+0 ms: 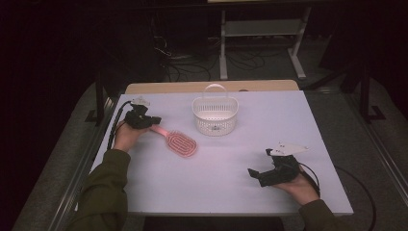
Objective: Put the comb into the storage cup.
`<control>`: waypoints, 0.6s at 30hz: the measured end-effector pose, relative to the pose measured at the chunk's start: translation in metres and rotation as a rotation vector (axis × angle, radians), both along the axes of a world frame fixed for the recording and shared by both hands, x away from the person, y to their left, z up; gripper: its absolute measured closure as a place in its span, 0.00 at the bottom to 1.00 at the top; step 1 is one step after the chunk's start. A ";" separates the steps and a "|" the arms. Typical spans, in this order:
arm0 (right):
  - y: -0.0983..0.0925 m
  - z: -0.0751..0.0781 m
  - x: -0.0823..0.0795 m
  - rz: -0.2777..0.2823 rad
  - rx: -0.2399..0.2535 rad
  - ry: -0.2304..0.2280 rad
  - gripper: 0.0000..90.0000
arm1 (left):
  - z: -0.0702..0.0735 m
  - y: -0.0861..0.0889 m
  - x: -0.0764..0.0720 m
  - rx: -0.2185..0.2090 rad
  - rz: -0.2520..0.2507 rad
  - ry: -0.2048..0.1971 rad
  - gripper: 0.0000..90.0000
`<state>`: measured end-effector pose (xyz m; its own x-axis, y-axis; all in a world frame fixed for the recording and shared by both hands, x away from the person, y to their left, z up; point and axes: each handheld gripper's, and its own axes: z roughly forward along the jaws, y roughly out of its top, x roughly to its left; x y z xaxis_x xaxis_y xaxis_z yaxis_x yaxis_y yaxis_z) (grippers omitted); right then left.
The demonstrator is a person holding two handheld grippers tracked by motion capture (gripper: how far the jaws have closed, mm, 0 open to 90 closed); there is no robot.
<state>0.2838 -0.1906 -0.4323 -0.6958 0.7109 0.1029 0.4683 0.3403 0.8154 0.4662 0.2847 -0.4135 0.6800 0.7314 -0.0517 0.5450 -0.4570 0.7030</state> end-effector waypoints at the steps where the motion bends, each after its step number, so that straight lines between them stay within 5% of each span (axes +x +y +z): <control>1: 0.000 0.000 0.000 0.000 -0.001 0.000 0.00 | -0.001 0.000 0.002 0.001 0.003 0.002 1.00; 7: 0.000 0.000 0.000 0.002 0.001 -0.001 0.00 | -0.003 -0.001 0.007 0.049 0.013 0.005 1.00; 18: 0.000 0.000 0.000 0.006 0.003 -0.001 0.00 | -0.009 0.001 0.010 0.070 0.026 0.028 1.00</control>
